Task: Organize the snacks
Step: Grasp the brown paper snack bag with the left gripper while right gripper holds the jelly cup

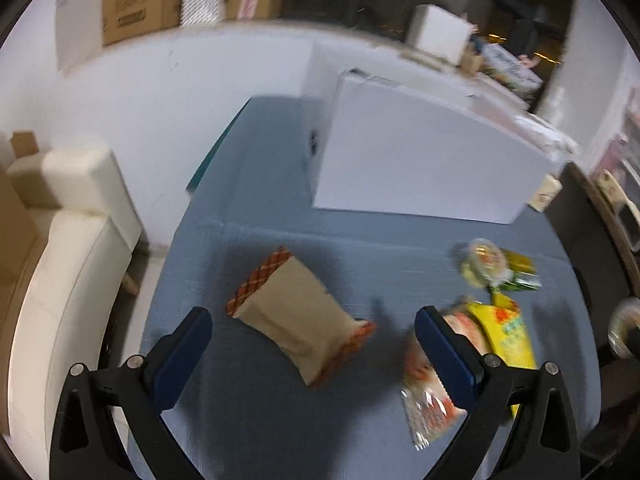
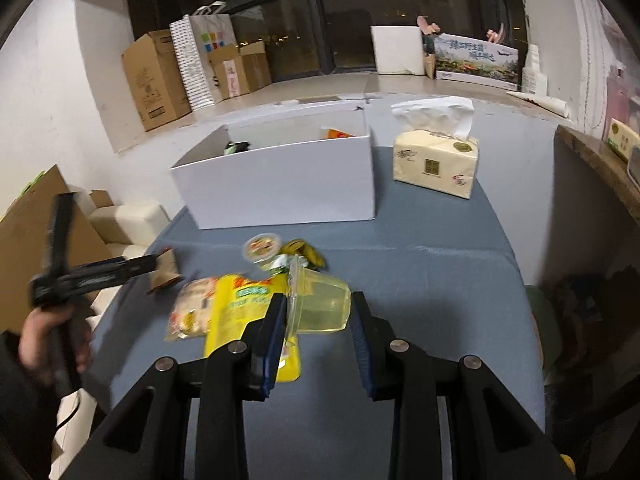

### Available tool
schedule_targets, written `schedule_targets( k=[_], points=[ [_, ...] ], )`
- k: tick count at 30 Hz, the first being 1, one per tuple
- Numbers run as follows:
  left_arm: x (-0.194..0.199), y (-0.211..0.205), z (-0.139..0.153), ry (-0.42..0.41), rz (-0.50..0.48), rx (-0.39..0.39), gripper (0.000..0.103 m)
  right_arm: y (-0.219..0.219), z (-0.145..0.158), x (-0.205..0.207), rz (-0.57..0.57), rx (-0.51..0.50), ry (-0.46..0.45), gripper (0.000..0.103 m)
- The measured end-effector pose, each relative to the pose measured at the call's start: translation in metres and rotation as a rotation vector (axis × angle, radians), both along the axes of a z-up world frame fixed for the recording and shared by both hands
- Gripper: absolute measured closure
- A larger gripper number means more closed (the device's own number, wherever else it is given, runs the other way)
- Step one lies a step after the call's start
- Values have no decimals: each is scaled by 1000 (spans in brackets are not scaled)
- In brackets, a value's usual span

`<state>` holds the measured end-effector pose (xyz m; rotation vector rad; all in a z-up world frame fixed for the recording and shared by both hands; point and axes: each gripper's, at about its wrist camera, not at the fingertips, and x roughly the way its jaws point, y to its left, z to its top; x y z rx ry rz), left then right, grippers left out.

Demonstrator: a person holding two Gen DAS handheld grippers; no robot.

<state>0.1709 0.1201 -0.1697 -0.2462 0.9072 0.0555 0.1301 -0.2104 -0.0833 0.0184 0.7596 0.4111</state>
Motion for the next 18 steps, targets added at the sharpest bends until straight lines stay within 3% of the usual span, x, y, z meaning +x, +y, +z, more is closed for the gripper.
schedule_targets(
  k=[5,8,12,15,18],
  points=[
    [16,-6,-23,59,0,22,0,5,5,-7,20,-3,-11,69],
    [14,-14,-26,60,2,82,3,4,5,-8,23,0,-10,69],
    [8,-25,-26,43,-18,161,18,4,1,-6,22,3,7,69],
    [1,-21,-21,19,-28,95,50,4,-1,-6,23,1,11,69],
    [-8,-24,-11,-13,-42,72,50,6,-2,-6,27,-2,11,69]
  ],
)
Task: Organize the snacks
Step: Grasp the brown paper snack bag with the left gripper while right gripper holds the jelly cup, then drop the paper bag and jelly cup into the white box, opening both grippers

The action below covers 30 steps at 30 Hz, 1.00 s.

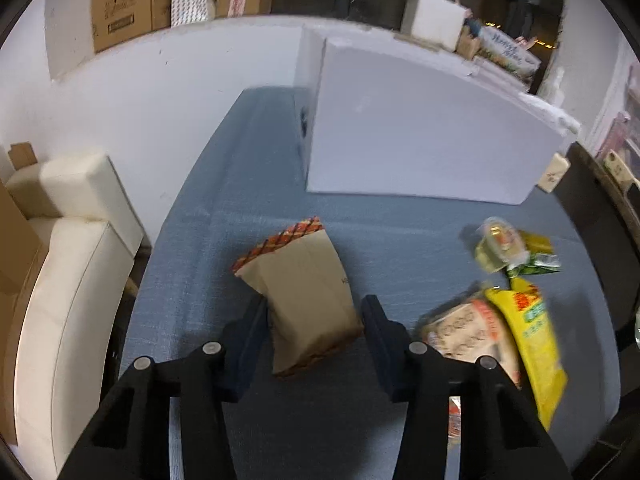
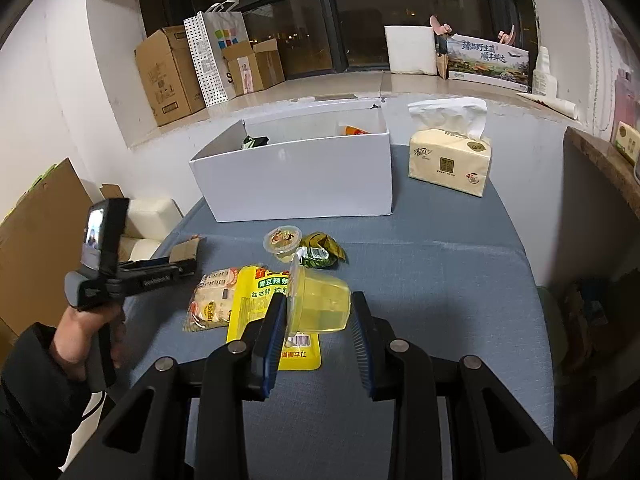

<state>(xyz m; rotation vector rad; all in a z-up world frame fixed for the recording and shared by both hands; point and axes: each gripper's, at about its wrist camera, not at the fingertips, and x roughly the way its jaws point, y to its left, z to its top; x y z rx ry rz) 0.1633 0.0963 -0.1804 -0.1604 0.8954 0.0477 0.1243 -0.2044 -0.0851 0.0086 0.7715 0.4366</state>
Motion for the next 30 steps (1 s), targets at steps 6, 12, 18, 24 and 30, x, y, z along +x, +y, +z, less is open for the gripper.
schedule_targets(
  k=[6,12,18,24,30],
  points=[
    [-14,-5,29,-72,-41,-31,50,4,0,1,16,0,-1,69],
    [-17,-21,77,-167,-112,-43,50,9,6,19,36,47,21,69],
    [7,-27,121,-251,-184,-56,50,17,33,52,31,73,-16,68],
    [42,-36,164,-319,-231,-17,50,24,67,101,24,78,-69,68],
    [101,-36,180,-317,-255,-45,50,39,85,171,23,73,-73,68]
  ],
)
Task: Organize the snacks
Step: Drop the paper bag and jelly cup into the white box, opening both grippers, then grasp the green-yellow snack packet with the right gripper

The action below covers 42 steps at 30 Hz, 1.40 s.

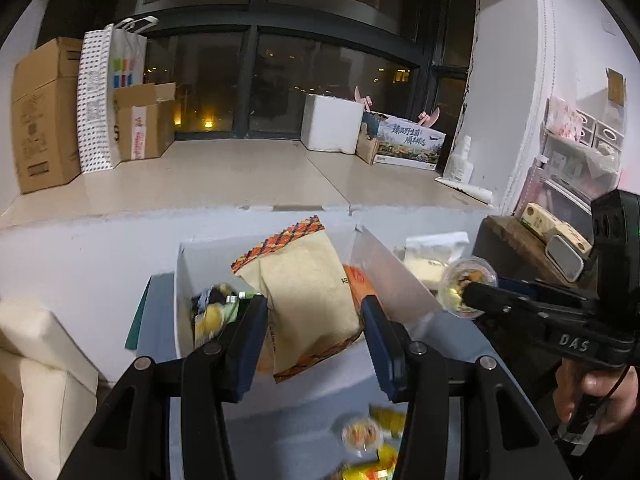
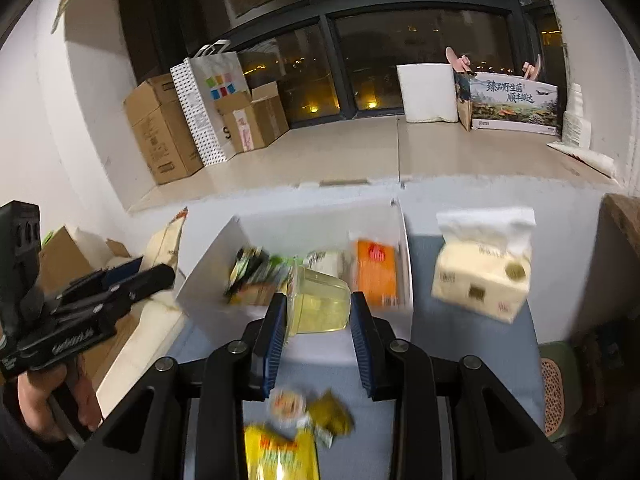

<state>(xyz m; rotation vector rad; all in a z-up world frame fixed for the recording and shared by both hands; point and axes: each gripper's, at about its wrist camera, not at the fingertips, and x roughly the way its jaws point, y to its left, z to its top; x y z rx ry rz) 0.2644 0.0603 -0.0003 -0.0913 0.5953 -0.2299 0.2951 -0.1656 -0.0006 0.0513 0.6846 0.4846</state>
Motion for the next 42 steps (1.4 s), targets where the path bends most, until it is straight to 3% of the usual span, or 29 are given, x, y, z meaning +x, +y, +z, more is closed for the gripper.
schedule_targets(
  k=[8,11,13,14,15,16,17,18,20,23,32,34,36,42],
  points=[
    [73,1,-8,41,18,29,50,26,4,78,-50,-120,4,68],
    [88,0,-17,54,22,66,48,37,-1,93,-70,-218,-29,68],
    [96,1,-23,54,48,112,37,39,-6,104,-71,-214,-14,68],
    [100,1,-27,65,55,131,14,40,-9,109,-72,-206,0,67],
    [104,3,-32,90,68,146,0,41,-11,112,-76,-210,7,55],
    [105,6,-36,102,88,151,0,44,-15,113,-73,-215,17,40],
    [105,8,-39,107,94,144,0,48,-20,112,-50,-227,22,7],
    [104,13,-43,118,95,122,0,50,-21,109,-46,-242,0,2],
    [104,17,-47,130,105,101,0,56,-26,102,-28,-276,-40,2],
    [102,18,-50,140,106,115,0,58,-30,104,-17,-266,0,2],
    [71,17,-37,114,83,133,0,36,-12,79,-43,-115,-1,0],
    [54,20,-33,103,89,145,0,25,-6,65,-30,-52,5,0],
    [34,26,-29,89,91,107,0,13,1,45,0,19,9,0],
    [-32,29,-28,37,93,62,0,-7,6,-14,66,63,-16,0]
  ],
)
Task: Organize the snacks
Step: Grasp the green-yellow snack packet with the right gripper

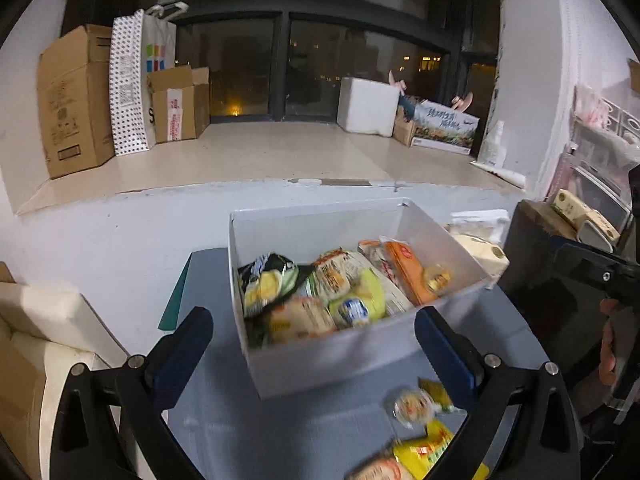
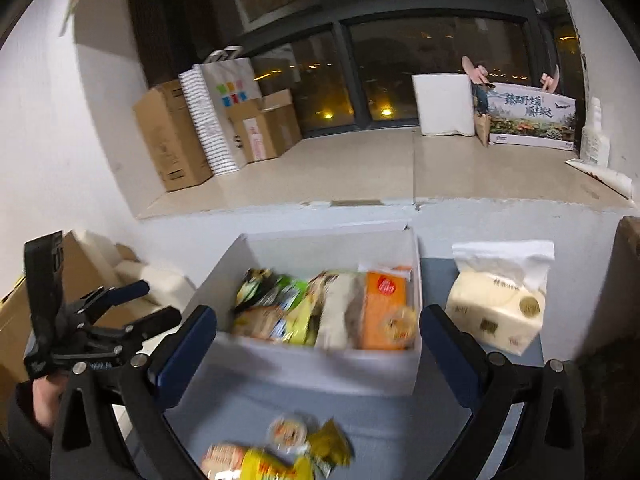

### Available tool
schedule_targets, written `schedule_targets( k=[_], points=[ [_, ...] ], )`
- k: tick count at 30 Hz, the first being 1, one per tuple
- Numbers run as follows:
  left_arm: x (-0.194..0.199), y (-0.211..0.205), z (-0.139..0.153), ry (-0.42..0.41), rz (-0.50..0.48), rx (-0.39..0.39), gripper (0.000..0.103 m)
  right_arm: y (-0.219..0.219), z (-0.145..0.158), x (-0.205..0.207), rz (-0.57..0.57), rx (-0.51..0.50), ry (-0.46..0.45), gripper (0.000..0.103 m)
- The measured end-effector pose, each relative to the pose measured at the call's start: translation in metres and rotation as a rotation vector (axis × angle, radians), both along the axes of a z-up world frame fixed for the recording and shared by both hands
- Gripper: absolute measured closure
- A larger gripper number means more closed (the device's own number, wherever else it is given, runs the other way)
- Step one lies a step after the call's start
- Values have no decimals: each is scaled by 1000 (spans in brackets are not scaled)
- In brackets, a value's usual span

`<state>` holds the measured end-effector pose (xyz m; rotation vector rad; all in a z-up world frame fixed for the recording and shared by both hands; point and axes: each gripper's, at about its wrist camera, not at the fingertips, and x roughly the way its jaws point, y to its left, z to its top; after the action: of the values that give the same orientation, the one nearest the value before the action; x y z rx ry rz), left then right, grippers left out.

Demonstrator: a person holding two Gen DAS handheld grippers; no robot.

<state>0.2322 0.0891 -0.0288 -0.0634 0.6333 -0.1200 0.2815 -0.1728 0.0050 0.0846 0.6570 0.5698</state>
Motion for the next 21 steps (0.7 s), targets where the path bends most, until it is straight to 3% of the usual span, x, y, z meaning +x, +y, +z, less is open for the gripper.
schedule_targets(
  k=[8,12,21],
  points=[
    [-86,-20,-26,12,-45,-4,0,-24,-23,-80,12,15,-16,0],
    [-124,-24,-43,32,-46,-29,0,-40,-47,-116,18,121,58,0],
    [-166,-17,-63,63,6,-138,0,-67,-106,-147,-78,126,196,0]
  ],
)
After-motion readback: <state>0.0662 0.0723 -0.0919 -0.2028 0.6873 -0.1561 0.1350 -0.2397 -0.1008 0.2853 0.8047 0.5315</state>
